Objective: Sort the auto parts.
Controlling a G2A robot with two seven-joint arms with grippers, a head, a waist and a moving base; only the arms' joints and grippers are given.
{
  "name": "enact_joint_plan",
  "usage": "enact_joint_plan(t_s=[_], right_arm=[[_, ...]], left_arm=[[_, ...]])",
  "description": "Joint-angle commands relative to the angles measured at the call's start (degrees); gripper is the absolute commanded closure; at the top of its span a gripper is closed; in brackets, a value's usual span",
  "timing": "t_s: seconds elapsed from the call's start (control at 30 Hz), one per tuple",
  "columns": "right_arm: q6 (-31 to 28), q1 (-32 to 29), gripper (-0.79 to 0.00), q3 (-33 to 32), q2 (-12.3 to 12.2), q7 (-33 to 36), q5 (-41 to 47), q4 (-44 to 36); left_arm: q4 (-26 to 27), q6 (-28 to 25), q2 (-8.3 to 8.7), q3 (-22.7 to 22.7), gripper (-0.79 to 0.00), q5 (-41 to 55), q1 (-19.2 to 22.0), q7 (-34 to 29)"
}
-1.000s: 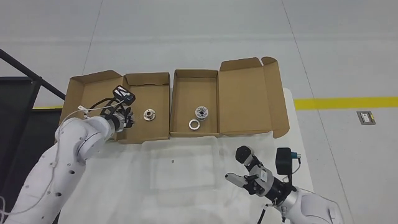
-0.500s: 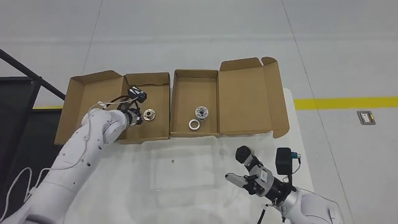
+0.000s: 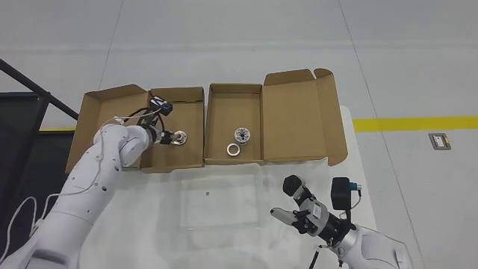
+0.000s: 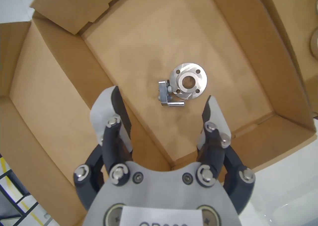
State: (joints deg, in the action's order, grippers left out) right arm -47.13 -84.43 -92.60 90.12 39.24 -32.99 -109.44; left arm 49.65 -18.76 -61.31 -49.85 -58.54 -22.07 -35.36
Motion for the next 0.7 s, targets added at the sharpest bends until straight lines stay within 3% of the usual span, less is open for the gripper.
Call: enact_joint_plan(t_s=[0.0,0.17,0.37,0.53,0.67], right_arm=[[0.0,0.0,-0.785,0.0,0.0,0.0,0.0,0.0],[0.0,0.0,-0.785,0.0,0.0,0.0,0.0,0.0],[0.0,0.0,-0.785,0.0,0.0,0.0,0.0,0.0],[0.0,0.0,-0.785,0.0,0.0,0.0,0.0,0.0],[0.0,0.0,-0.785,0.0,0.0,0.0,0.0,0.0]], left_arm=[[2.5,-0.4,0.82,-2.3,-0.785,0.7,-1.0,-0.1],[14.0,-2.3,3.64,-10.4,-0.785,4.5,-6.9,-0.5],[33.1,-2.7,6.93,-22.1,-0.785,10.3,-20.3,-1.3],[45.7,-2.6,8.26,-29.6,-0.785,15.3,-30.1,0.0],[51.3,-4.4,8.72,-33.1,-0.785,15.8,-35.8,4.0]])
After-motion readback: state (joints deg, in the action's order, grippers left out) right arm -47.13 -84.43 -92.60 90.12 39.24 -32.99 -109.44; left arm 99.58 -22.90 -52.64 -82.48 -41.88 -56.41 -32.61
